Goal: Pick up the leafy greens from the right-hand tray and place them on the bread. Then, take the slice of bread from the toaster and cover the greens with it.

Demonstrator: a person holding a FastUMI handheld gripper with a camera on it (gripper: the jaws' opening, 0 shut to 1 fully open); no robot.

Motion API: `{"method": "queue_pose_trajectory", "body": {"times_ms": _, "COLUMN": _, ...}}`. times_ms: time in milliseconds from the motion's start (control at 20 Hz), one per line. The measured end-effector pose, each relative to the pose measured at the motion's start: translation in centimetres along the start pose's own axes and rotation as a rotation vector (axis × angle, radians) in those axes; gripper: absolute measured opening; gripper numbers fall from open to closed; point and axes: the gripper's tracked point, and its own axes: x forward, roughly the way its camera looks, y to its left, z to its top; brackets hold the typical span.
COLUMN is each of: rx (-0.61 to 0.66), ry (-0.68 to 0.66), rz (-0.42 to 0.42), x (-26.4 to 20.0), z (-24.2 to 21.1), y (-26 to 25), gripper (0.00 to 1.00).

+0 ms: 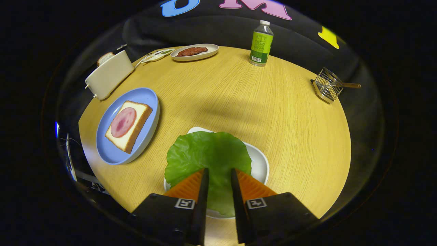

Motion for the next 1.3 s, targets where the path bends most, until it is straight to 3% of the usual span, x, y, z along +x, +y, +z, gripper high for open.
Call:
{"method": "queue_pose_trajectory", "body": {"times_ms": 100, "rx": 0.009, "ry": -0.006, "rz": 0.003, "x": -0.1, "z": 0.0, "y": 0.1, "gripper": 0.15}}
{"method": "queue_pose_trajectory", "body": {"times_ms": 150, "rx": 0.002, "ry": -0.008, "rz": 0.002, "x": -0.2, "z": 0.0, "y": 0.2, "gripper": 0.08}}
{"method": "queue_pose_trajectory", "body": {"times_ms": 250, "rx": -0.015, "ry": -0.027, "rz": 0.003, "x": -0.4, "z": 0.3, "y": 0.2, "gripper": 0.06}}
{"method": "queue_pose_trajectory", "body": {"times_ms": 800, "rx": 0.061, "ry": -0.173, "rz": 0.035, "x": -6.8, "z": 4.4, "y": 1.1, "gripper": 0.06}}
{"method": "queue_pose_trajectory", "body": {"times_ms": 1300, "rx": -0.035, "ry": -0.249, "rz": 0.218, "x": -11.8, "z": 11.6, "y": 11.1, "gripper": 0.05}}
